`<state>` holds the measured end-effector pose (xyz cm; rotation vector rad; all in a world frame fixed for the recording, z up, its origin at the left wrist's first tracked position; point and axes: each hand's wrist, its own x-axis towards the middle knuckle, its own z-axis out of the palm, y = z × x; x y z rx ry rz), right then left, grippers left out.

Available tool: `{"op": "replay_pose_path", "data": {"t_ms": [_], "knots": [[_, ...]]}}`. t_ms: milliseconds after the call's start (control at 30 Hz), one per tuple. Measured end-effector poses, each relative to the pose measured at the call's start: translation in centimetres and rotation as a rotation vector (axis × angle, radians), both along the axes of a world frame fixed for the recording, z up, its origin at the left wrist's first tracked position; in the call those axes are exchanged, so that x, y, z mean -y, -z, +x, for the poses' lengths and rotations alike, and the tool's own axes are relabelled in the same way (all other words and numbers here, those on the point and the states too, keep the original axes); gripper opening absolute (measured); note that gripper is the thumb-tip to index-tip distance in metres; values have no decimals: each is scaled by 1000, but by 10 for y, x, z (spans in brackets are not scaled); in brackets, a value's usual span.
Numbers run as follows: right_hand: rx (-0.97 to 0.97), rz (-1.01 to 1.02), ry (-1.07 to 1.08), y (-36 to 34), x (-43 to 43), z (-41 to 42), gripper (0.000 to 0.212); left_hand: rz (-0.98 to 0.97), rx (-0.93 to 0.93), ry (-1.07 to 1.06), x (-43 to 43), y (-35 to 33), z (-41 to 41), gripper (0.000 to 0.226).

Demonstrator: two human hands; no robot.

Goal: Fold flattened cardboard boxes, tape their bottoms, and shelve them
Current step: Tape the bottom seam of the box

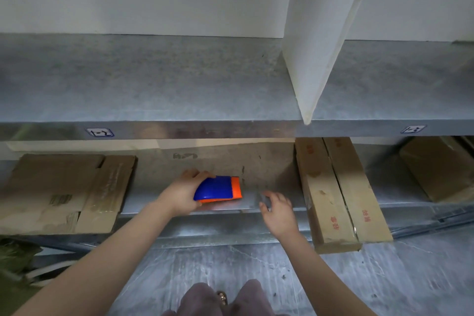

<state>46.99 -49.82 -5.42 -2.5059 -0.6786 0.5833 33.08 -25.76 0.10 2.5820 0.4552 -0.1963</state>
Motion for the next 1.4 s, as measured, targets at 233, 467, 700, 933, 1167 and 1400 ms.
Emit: {"op": "replay_pose_path", "data": {"t_ms": [233,467,700,933,1167,1400], "knots": [[-96,141,-46,-10,-15,0,40,54,125,60,8,-14,-35,72],[-431,444,28,-39,-29,-10,23,64,260,114,11,-51,-34,71],[-444,533,62,-63,-8,-12,22,70,337,178,22,-69,-32,66],[-20,413,103,-89,30,-17,18,14,328,210,43,-68,-37,74],[194,332,124,-109,73,-20,16,-6,365,164,75,-70,-40,73],[240,175,179,-124,138,15,20,-70,386,96,130,-68,-33,70]]}}
